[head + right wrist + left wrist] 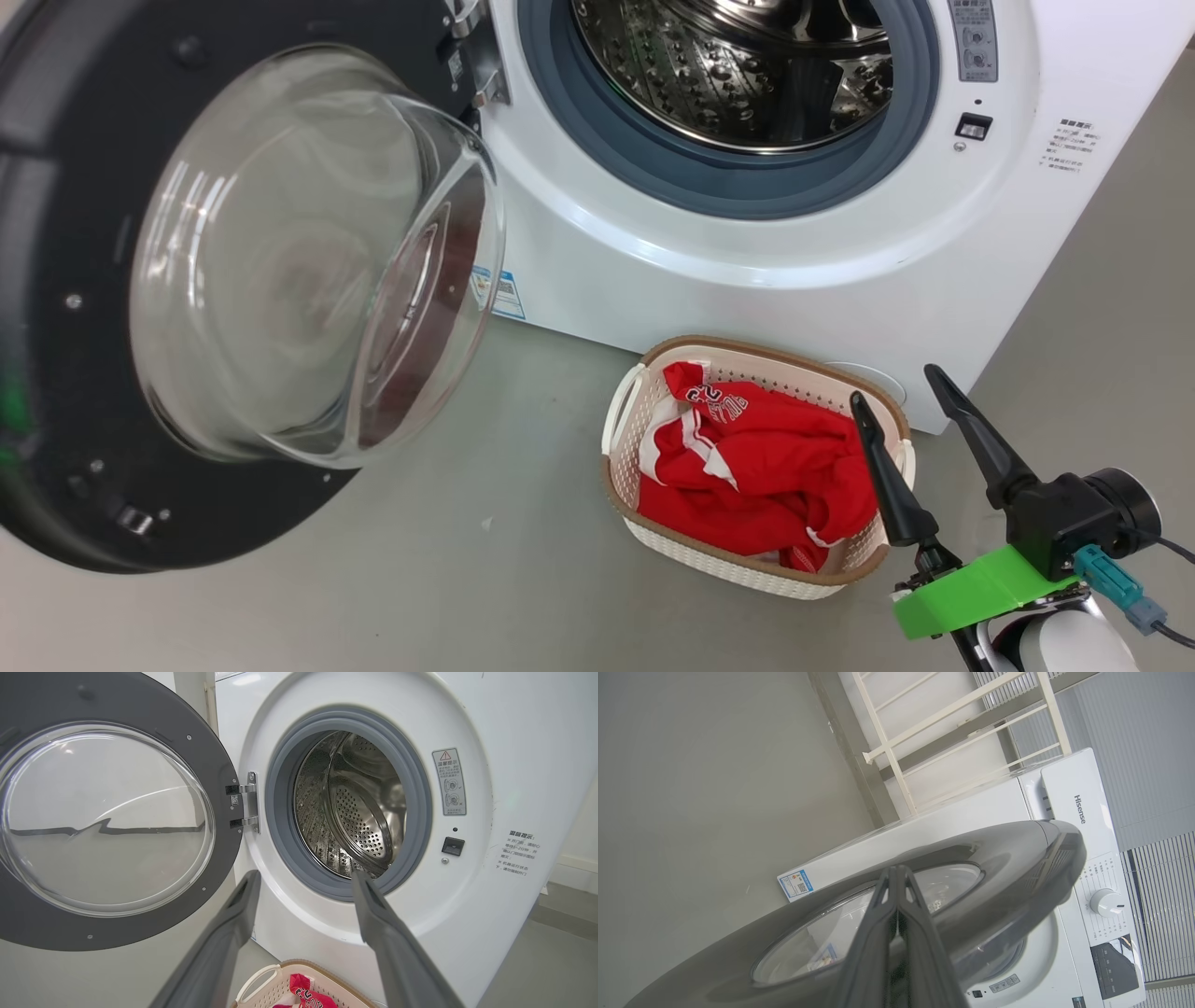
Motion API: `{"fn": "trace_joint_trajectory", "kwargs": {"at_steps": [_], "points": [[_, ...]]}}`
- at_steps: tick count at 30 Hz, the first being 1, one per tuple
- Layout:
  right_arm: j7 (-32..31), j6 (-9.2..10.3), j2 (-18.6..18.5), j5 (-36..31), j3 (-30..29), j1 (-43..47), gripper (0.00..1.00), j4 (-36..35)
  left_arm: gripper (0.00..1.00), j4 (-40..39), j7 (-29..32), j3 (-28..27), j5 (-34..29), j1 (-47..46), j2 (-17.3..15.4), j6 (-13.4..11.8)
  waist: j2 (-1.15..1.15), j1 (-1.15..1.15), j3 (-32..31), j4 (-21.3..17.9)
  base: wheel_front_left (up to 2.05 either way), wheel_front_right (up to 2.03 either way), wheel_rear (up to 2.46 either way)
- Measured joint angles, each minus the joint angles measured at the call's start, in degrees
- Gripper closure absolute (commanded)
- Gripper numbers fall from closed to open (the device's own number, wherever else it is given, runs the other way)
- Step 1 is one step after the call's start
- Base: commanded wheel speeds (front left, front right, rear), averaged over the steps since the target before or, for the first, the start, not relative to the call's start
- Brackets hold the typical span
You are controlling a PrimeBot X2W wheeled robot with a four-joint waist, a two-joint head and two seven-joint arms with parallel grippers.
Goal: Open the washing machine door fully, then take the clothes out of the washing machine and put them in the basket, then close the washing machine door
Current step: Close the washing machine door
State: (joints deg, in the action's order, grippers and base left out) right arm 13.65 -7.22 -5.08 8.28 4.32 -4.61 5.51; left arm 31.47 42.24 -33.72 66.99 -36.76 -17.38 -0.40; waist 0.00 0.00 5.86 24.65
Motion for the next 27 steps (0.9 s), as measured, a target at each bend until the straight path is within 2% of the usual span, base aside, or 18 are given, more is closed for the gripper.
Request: {"fn": "trace_joint_trajectory", "kwargs": {"at_steps": [12,27], "points": [[0.5,0.00,0.4,0.0,0.0,0.0,0.00,0.7,1.00,-9.8,3.6,0.9,2.2,5.1,4.8,-0.2,0.00,0.00,-0.6,0.0,0.00,0.00,0.00],[0.7,0.00,1.0,0.4,-0.3,0.0,0.00,2.0,1.00,-23.8,7.0,3.3,4.3,9.6,11.7,-5.2,0.00,0.00,-0.3,-1.9,0.00,0.00,0.00]]}}
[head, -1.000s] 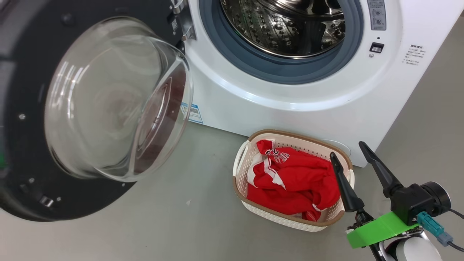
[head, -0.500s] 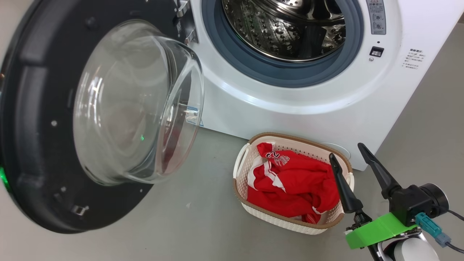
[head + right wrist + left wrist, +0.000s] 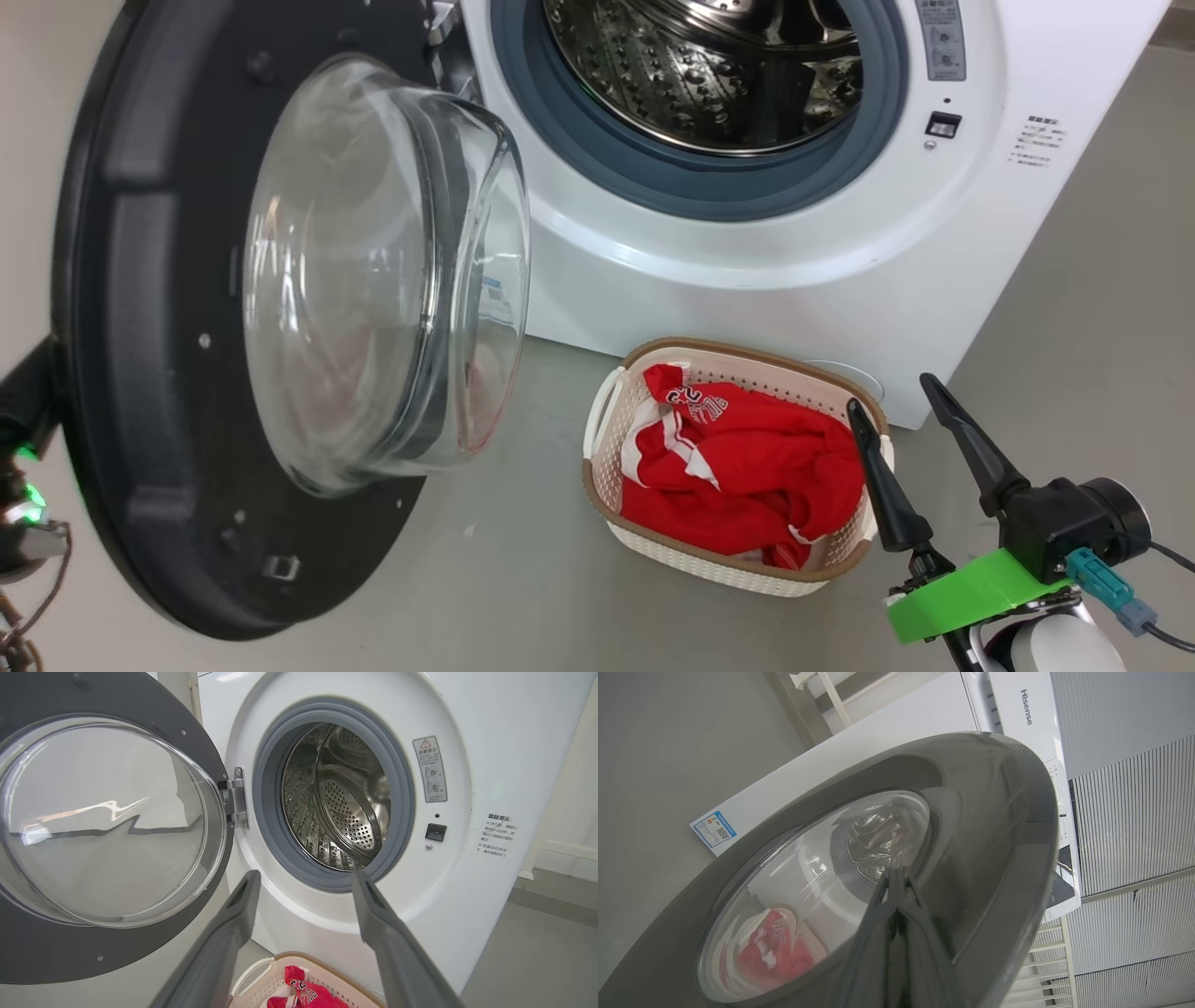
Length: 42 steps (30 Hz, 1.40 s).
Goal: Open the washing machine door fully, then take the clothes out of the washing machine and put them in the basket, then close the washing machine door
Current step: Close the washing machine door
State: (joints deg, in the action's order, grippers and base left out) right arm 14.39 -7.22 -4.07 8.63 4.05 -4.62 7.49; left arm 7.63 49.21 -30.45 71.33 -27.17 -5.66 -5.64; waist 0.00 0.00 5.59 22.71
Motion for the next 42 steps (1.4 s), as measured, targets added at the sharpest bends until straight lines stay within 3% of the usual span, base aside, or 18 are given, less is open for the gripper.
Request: {"fn": "trace_joint_trajectory", "kwargs": {"at_steps": [20,42], "points": [[0.1,0.00,0.6,0.0,-0.6,0.0,0.00,0.0,1.00,-7.6,0.6,4.3,2.4,1.7,3.3,-5.0,0.00,0.00,-0.5,-5.0,0.00,0.00,0.00],[0.1,0.00,1.0,0.1,-0.8,0.0,0.00,0.0,1.00,-11.2,-1.5,10.5,6.2,4.5,3.8,-6.0,0.00,0.00,-1.2,-10.7,0.00,0.00,0.00]]}}
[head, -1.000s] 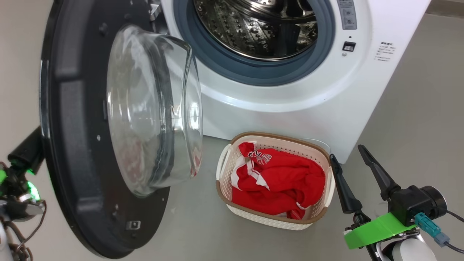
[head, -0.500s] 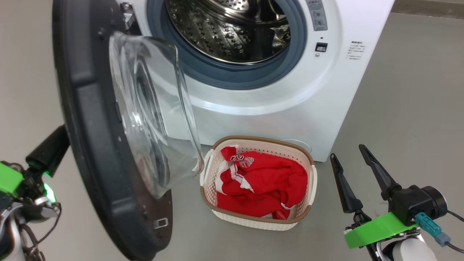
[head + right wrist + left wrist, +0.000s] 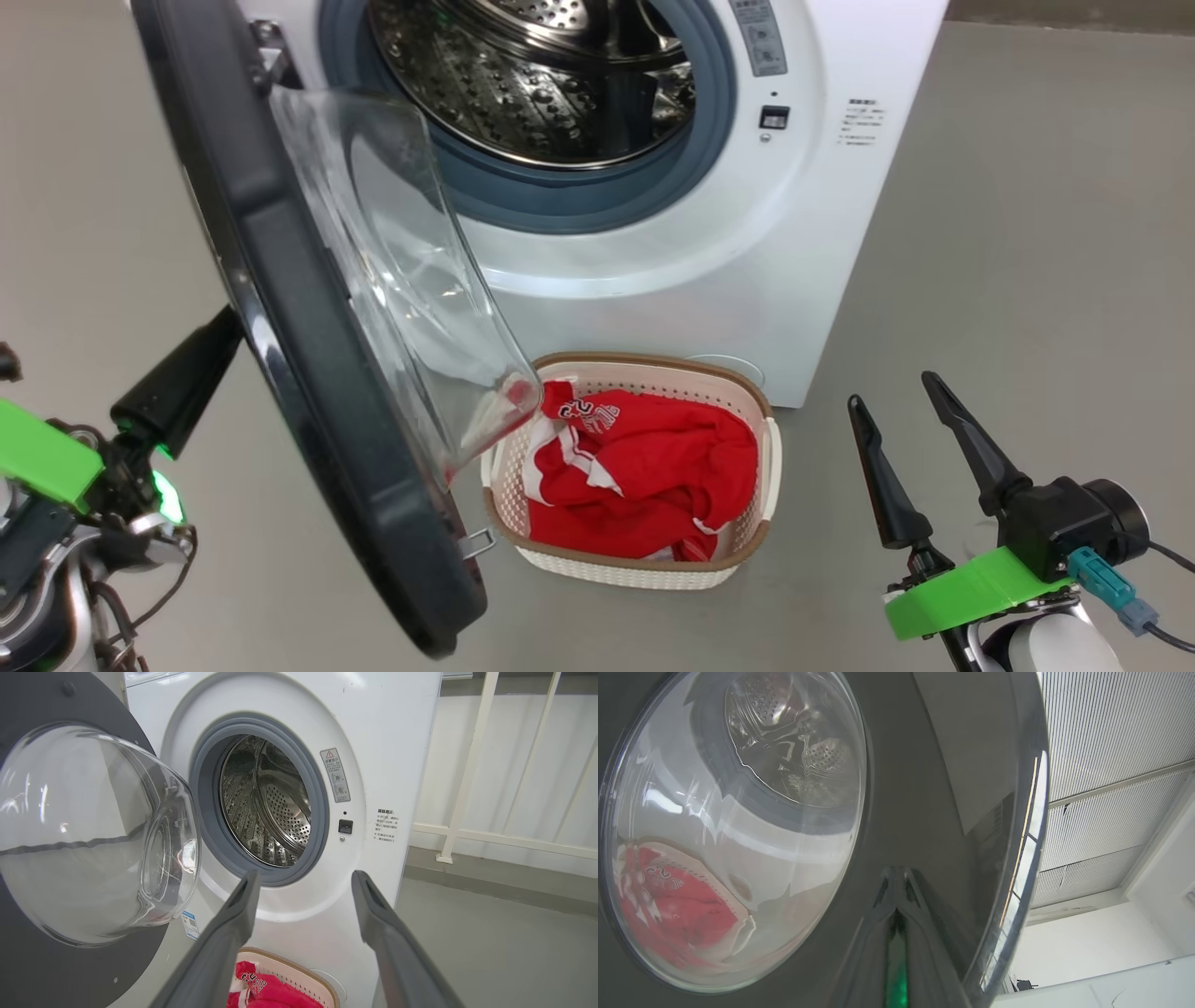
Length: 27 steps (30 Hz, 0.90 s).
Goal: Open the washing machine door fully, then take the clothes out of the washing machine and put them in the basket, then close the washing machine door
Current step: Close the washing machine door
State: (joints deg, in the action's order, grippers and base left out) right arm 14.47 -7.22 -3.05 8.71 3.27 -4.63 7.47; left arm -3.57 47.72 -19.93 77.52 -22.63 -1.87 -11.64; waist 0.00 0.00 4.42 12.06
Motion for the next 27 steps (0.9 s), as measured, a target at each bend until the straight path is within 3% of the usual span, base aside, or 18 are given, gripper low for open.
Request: {"fn": "trace_joint_trajectory", "kwargs": {"at_steps": [17,22,23,24,26,27], "points": [[0.2,0.00,0.1,0.0,-0.4,0.0,0.00,-0.1,1.00,-1.7,-3.0,2.4,2.4,1.6,0.1,0.3,0.00,0.00,1.7,-3.7,0.00,0.00,0.00],[0.2,0.00,0.1,0.0,-0.4,-0.2,0.00,-0.2,1.00,-1.9,-5.1,2.3,0.2,2.5,-0.7,4.7,0.00,0.00,2.1,-3.6,0.00,0.00,0.00],[0.2,0.00,0.1,0.0,-0.4,-0.2,0.00,-0.2,0.94,-2.0,-5.9,2.4,-1.1,2.5,-1.1,5.6,0.00,0.00,2.2,-3.6,0.00,0.00,0.00],[0.2,0.00,0.1,0.0,-0.4,-0.2,0.00,-0.2,0.58,-2.0,-7.0,2.5,-2.7,2.5,-1.7,7.0,0.00,0.00,2.3,-3.5,0.00,0.00,0.00],[0.2,0.00,0.1,0.0,-0.4,-0.2,0.00,-0.2,0.00,-2.0,-9.3,2.4,-5.6,2.6,-2.9,9.4,0.00,0.00,2.5,-3.5,0.00,0.00,0.00],[0.2,0.00,0.1,0.0,-0.3,-0.3,0.00,-0.2,0.00,-2.0,-10.5,2.4,-6.6,2.7,-3.3,10.7,0.00,0.00,2.5,-3.5,0.00,0.00,0.00]]}}
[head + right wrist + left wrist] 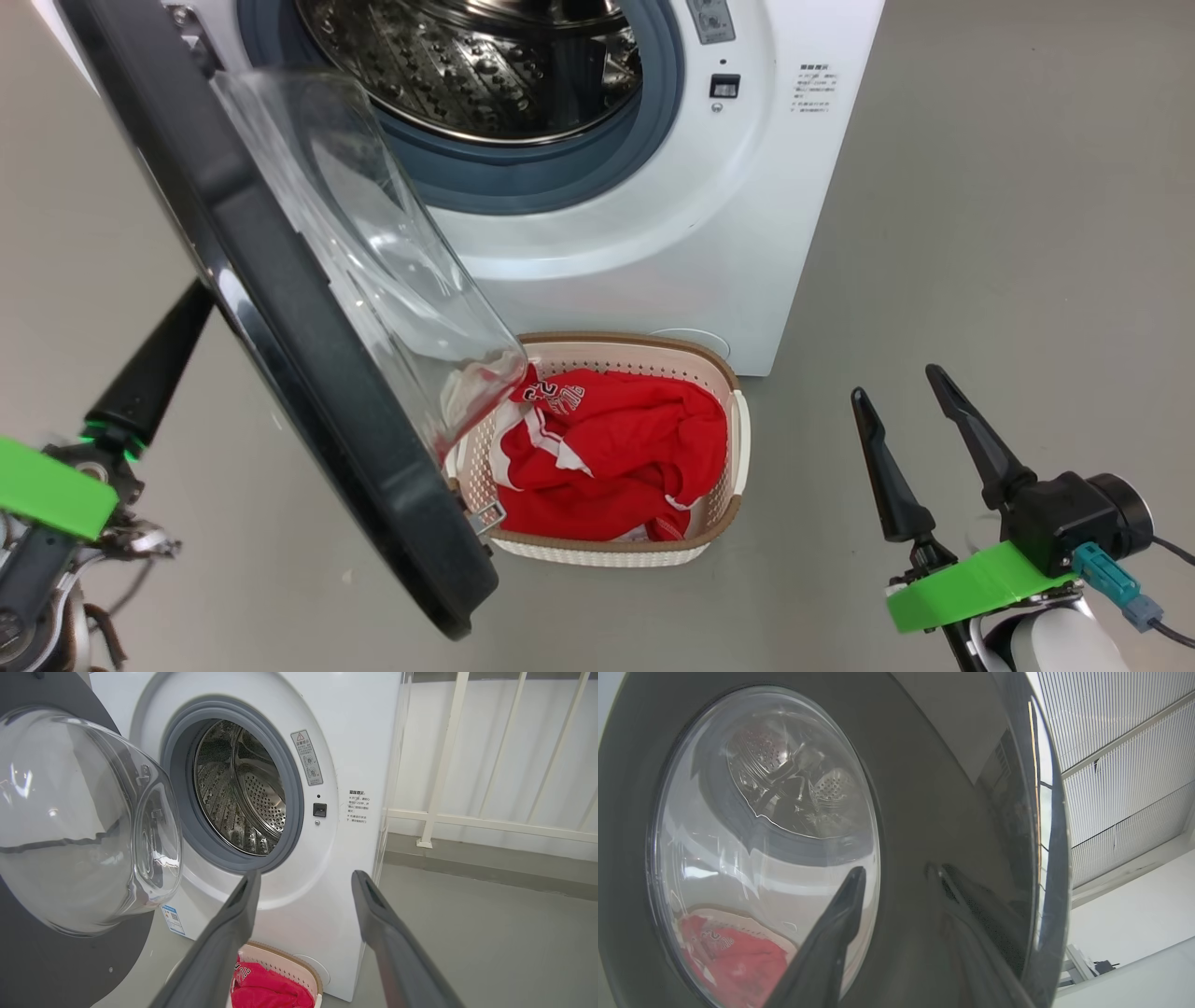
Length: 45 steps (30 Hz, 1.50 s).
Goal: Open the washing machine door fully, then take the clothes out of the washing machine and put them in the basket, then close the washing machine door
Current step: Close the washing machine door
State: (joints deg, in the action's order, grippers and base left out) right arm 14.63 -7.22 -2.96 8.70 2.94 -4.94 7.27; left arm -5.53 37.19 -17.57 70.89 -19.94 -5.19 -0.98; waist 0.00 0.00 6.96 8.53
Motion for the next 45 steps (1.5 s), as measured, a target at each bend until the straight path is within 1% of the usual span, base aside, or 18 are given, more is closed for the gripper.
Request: {"fn": "trace_joint_trajectory", "kwargs": {"at_steps": [2,3,7,9,14,16,17,19,21,28,31,35,38,45], "points": [[0.0,0.00,0.0,0.0,0.0,-0.3,0.00,0.0,0.00,0.3,-2.2,0.2,-2.9,0.1,-1.0,3.4,0.00,0.00,0.1,-0.1,0.00,0.00,0.00],[0.0,0.00,0.0,0.0,0.1,-0.5,0.00,0.0,0.00,0.5,-3.8,0.3,-4.5,0.2,-1.7,4.8,0.00,0.00,0.2,-0.1,0.00,0.00,0.00],[0.0,0.00,0.0,0.0,0.1,-0.6,0.00,0.0,0.00,0.7,-11.0,2.1,-12.7,1.8,-5.0,7.6,0.00,0.00,0.5,-0.3,0.00,0.00,0.00],[0.0,0.00,0.0,0.0,0.1,-0.8,0.00,0.0,0.00,0.7,-15.6,3.7,-16.1,2.7,-6.6,8.1,0.00,0.00,0.7,-0.5,0.00,0.00,0.00],[0.0,0.00,0.0,0.0,0.1,-1.2,0.00,-0.2,0.00,-1.5,-30.7,12.2,-24.4,6.0,-15.2,8.1,0.00,0.00,1.0,-1.2,0.00,0.00,0.00],[0.0,0.00,0.0,0.0,0.3,-1.2,0.00,-0.2,0.00,-0.7,-36.0,14.9,-27.4,8.4,-17.5,8.1,0.00,0.00,1.0,-1.5,0.00,0.00,0.00],[0.0,0.00,0.0,0.0,0.2,-1.2,0.00,-0.2,0.00,0.2,-40.4,17.3,-28.9,10.2,-18.9,8.1,0.00,0.00,0.9,-1.8,0.00,0.00,0.00],[0.0,0.00,0.0,0.0,0.2,-1.2,0.00,-0.2,0.00,1.1,-43.8,19.7,-30.1,11.4,-20.4,8.1,0.00,0.00,0.9,-2.0,0.00,0.00,0.00],[0.0,0.00,0.0,0.0,0.2,-1.2,0.00,-0.2,0.00,2.2,-46.5,21.0,-30.5,12.5,-21.4,8.1,0.00,0.00,0.7,-2.2,0.00,0.00,0.00],[0.0,0.00,0.0,0.2,0.0,-1.1,0.00,-0.4,0.00,3.7,-50.4,24.4,-31.5,15.3,-23.3,8.2,0.00,0.00,0.2,-2.6,0.00,0.00,0.00],[0.0,0.00,0.0,0.4,0.0,-1.1,0.00,-0.4,0.00,4.2,-51.0,25.8,-31.5,16.5,-23.5,8.2,0.00,0.00,-0.2,-2.7,0.00,0.00,0.00],[0.0,0.00,0.0,0.4,0.0,-1.0,0.00,-0.5,0.00,4.2,-51.5,26.1,-32.0,17.8,-23.8,8.2,0.00,0.00,-0.6,-3.0,0.00,0.00,0.00],[0.0,0.00,0.0,0.4,0.0,-1.0,0.00,-0.6,0.00,3.8,-51.5,25.8,-33.0,18.6,-23.5,8.2,0.00,0.00,-0.8,-3.2,0.00,0.00,0.00],[0.0,0.00,0.0,1.0,-0.1,0.0,0.00,-1.1,0.00,1.5,-51.5,24.2,-35.7,21.0,-21.0,8.2,0.00,0.00,-1.1,-3.9,0.00,0.00,0.00]]}}
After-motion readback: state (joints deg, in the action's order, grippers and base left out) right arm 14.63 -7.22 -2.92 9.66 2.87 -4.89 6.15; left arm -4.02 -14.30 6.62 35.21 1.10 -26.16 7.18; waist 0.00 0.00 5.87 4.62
